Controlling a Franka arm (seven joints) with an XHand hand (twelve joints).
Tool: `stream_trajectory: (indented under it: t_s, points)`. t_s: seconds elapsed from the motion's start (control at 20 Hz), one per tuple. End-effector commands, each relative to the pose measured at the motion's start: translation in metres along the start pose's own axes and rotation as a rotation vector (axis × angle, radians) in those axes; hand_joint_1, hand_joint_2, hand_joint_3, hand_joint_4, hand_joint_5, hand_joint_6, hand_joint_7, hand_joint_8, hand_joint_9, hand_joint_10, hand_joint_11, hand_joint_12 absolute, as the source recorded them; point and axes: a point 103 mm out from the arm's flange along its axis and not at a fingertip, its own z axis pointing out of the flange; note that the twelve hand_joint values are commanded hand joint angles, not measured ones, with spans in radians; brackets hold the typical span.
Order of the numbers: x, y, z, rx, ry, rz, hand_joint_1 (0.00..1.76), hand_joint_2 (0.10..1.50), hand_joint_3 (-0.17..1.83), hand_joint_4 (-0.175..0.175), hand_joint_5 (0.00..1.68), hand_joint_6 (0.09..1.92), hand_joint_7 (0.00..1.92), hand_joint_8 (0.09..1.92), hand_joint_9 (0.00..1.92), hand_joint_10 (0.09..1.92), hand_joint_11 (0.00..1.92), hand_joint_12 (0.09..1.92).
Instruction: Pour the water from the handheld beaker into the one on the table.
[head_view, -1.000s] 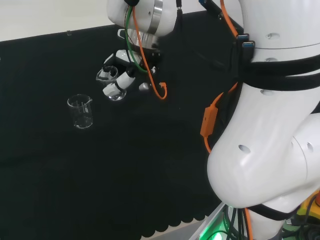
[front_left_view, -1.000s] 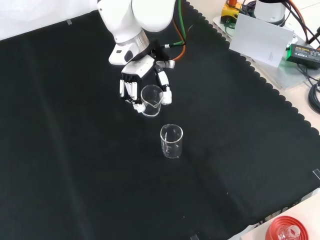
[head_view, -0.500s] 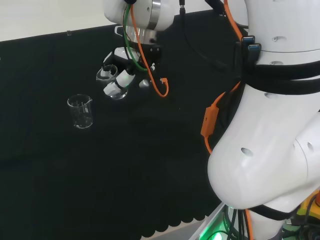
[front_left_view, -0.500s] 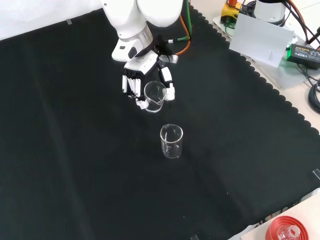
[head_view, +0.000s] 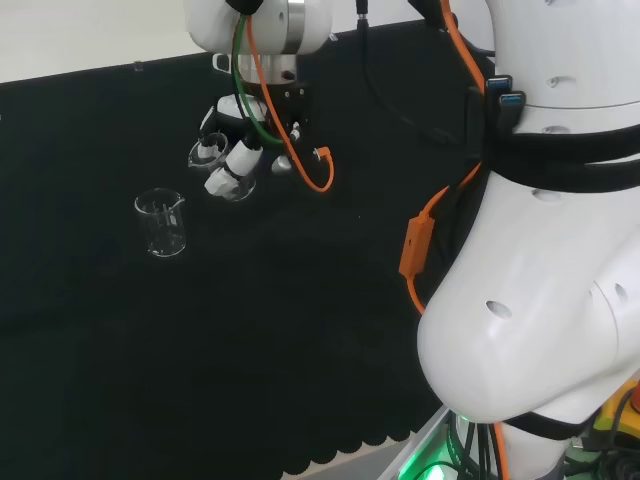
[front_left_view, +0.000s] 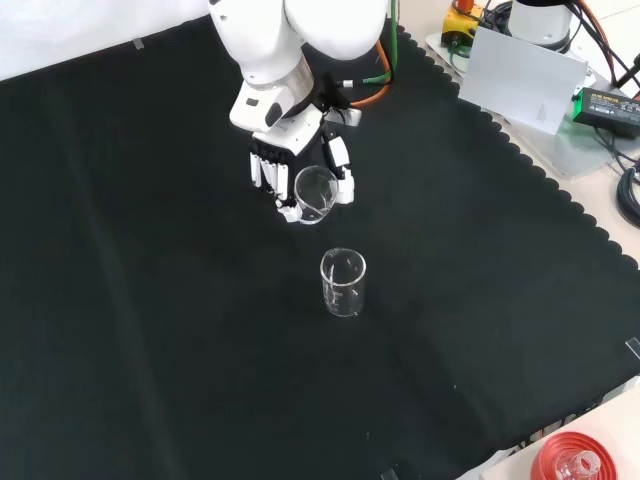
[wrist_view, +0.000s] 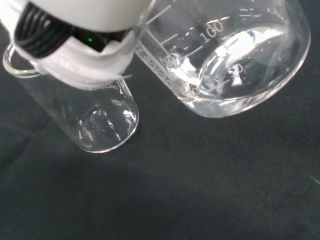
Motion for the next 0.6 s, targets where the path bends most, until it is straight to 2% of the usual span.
stream_trajectory:
  t_s: [0.05, 0.6]
  points:
    - [0.014, 0.004, -0.006, 0.028, -0.095, 0.013, 1.14, 0.69, 0.54, 0.175, 1.35, 0.48, 1.71, 0.09, 1.52, 0.10, 0.98, 1.04]
    - [0.029, 0.013, -0.003, 0.087, -0.197, 0.033, 1.14, 0.68, 0.56, 0.175, 1.36, 0.47, 1.71, 0.09, 1.54, 0.09, 1.00, 1.01]
